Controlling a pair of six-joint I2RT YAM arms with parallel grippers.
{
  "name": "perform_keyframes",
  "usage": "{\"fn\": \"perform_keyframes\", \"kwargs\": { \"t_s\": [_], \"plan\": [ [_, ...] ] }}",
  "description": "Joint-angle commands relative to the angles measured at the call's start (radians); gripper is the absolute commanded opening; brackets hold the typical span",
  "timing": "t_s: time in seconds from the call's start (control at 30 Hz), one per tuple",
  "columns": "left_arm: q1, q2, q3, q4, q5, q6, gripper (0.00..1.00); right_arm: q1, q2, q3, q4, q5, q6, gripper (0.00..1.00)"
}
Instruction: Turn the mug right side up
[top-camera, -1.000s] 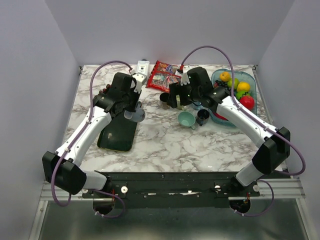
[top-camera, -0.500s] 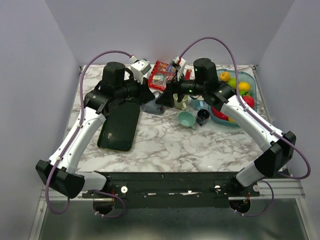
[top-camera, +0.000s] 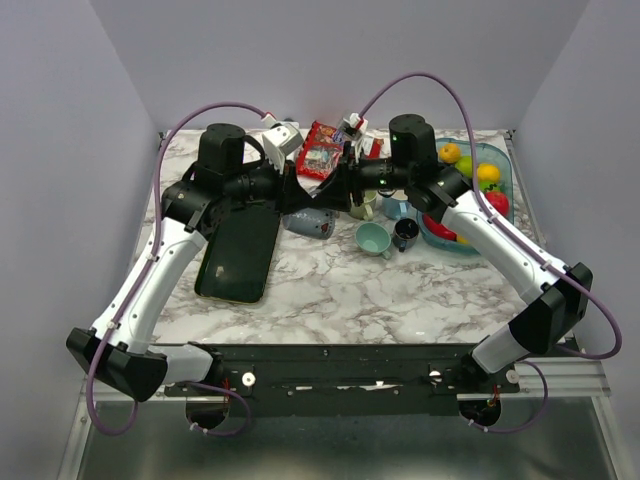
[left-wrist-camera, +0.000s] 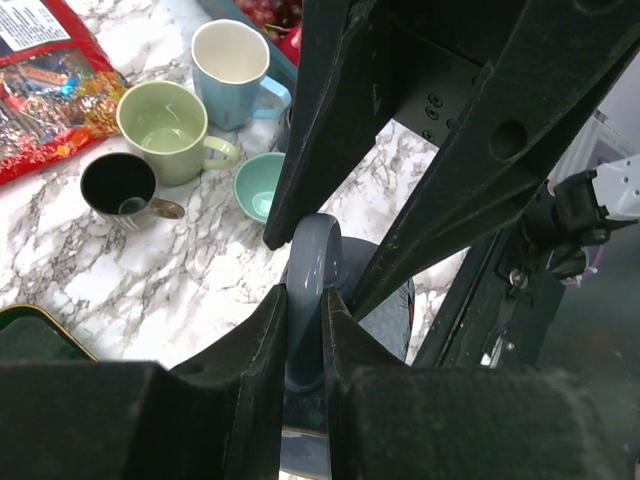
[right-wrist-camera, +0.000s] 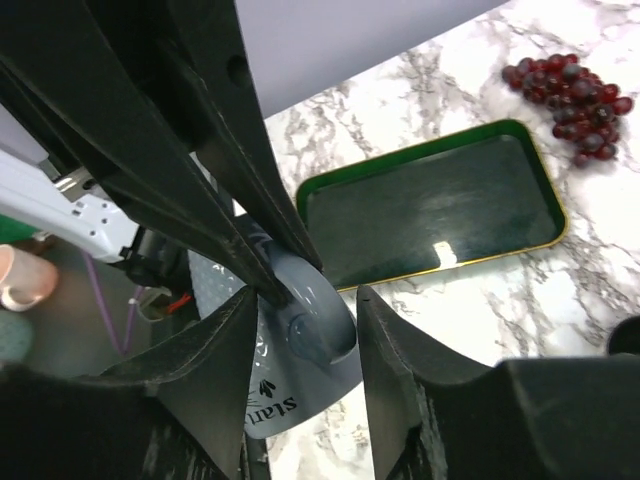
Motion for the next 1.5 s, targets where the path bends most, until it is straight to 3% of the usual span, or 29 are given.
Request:
{"fn": "perform_keyframes", "kwargs": {
  "t_s": [0.0,0.07,0.23,0.47,0.67,0.77,1.0,1.13,1.2,1.23,1.3,1.33,1.43,1.47],
  "plan": [
    [0.0,-0.044,0.047,-0.046,0.067,0.039,0.0,-0.005,-0.025,-0.008,0.039,-0.094,0.004,0.49],
    [0.0,-0.045,0.052,-0.058,0.084,0.054,0.0,-0.005,-0.026,-0.015,0.039,-0.127,0.0,0.49],
    [0.001,-0.045,0.093,-0.132,0.107,0.109,0.0,-0.011,-0.037,-0.027,0.032,-0.21,-0.005,0.7],
    [0.001,-0.045,0.115,-0.164,0.179,0.133,0.0,-0.013,-0.041,-0.038,0.006,-0.256,-0.031,0.72],
    [0.001,-0.047,0.116,-0.17,0.227,0.136,0.0,-0.013,-0.029,-0.021,0.01,-0.242,-0.031,0.62],
    [0.001,-0.051,0.11,-0.162,0.233,0.13,0.0,-0.013,-0.023,-0.019,0.012,-0.242,-0.03,0.5],
    [0.001,-0.073,0.092,-0.127,0.201,0.117,0.0,-0.011,-0.037,-0.044,0.007,-0.235,-0.036,0.01],
    [0.001,-0.073,0.086,-0.11,0.149,0.108,0.0,-0.013,-0.034,-0.047,-0.002,-0.224,-0.014,0.01],
    [0.003,-0.079,0.075,-0.087,0.104,0.103,0.14,-0.013,-0.031,-0.045,-0.022,-0.21,0.021,0.01],
    [0.001,-0.082,0.06,-0.074,0.089,0.091,0.37,-0.013,-0.025,-0.042,-0.033,-0.206,0.035,0.01],
    [0.001,-0.099,0.035,-0.022,0.064,0.082,0.55,-0.011,-0.012,-0.028,-0.097,-0.181,0.052,0.01],
    [0.001,-0.106,0.008,0.003,0.031,0.064,0.76,-0.013,-0.009,-0.021,-0.12,-0.166,0.052,0.01],
    [0.001,-0.136,-0.061,0.113,-0.07,0.012,0.99,-0.014,-0.011,-0.028,-0.165,-0.085,0.081,0.01],
    [0.001,-0.149,-0.075,0.138,-0.1,-0.011,0.99,-0.016,-0.009,-0.024,-0.184,-0.059,0.104,0.01]
  ]
}}
